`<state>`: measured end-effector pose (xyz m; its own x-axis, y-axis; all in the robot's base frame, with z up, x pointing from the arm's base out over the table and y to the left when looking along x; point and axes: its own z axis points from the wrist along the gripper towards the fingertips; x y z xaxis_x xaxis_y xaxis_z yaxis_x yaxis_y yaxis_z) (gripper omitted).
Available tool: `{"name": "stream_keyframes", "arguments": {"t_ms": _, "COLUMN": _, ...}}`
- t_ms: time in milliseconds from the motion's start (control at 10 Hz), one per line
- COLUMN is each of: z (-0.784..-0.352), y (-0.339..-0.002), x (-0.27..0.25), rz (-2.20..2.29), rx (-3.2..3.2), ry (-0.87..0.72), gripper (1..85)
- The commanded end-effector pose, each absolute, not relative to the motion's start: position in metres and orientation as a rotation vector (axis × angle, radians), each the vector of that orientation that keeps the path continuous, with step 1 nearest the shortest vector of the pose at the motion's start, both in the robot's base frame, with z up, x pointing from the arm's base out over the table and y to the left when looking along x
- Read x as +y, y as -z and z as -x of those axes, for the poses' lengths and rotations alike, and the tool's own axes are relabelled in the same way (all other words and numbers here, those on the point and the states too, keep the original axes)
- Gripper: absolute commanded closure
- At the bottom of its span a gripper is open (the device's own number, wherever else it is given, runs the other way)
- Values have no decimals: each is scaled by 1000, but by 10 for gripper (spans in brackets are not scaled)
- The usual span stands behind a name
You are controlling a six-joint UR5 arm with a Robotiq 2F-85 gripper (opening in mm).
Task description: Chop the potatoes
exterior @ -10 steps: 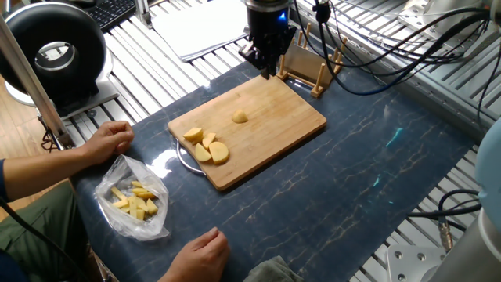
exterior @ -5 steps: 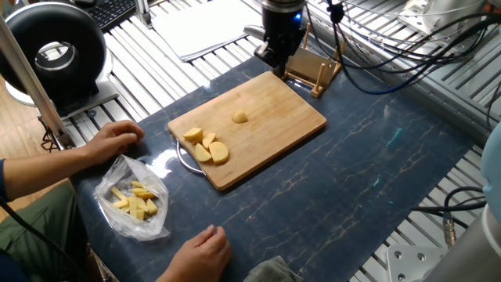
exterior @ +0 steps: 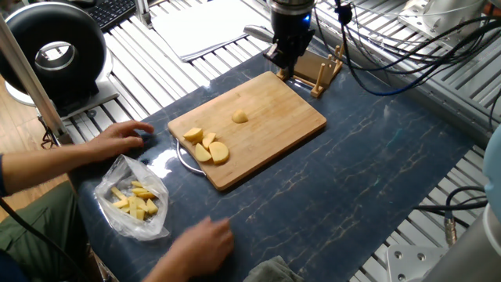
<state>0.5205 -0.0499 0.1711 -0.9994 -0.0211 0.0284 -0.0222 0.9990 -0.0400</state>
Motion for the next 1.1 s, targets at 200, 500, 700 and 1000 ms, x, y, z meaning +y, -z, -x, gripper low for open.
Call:
{"name": "stream_keyframes", "arguments": {"t_ms": 200, "z": -531, "y": -171, "x": -49, "rz": -7, "rx": -3158, "ry": -42, "gripper": 847}}
{"name": "stream_keyframes", "arguments": {"t_ms": 500, "z": -529, "y": -174, "x": -53, "rz": -23, "rx": -3126, "ry": 4, "gripper": 847}}
{"name": "stream_keyframes", "arguments": {"t_ms": 700, "z": -550, "y": -175, "x": -99, "rz": -76, "rx": -3128, "ry": 69, "gripper": 833}}
{"name": "stream_keyframes", "arguments": {"t_ms": 1000, "z": -570, "y": -163, "x": -140, "rz": -35, "rx": -3147, "ry": 71, "gripper": 763}}
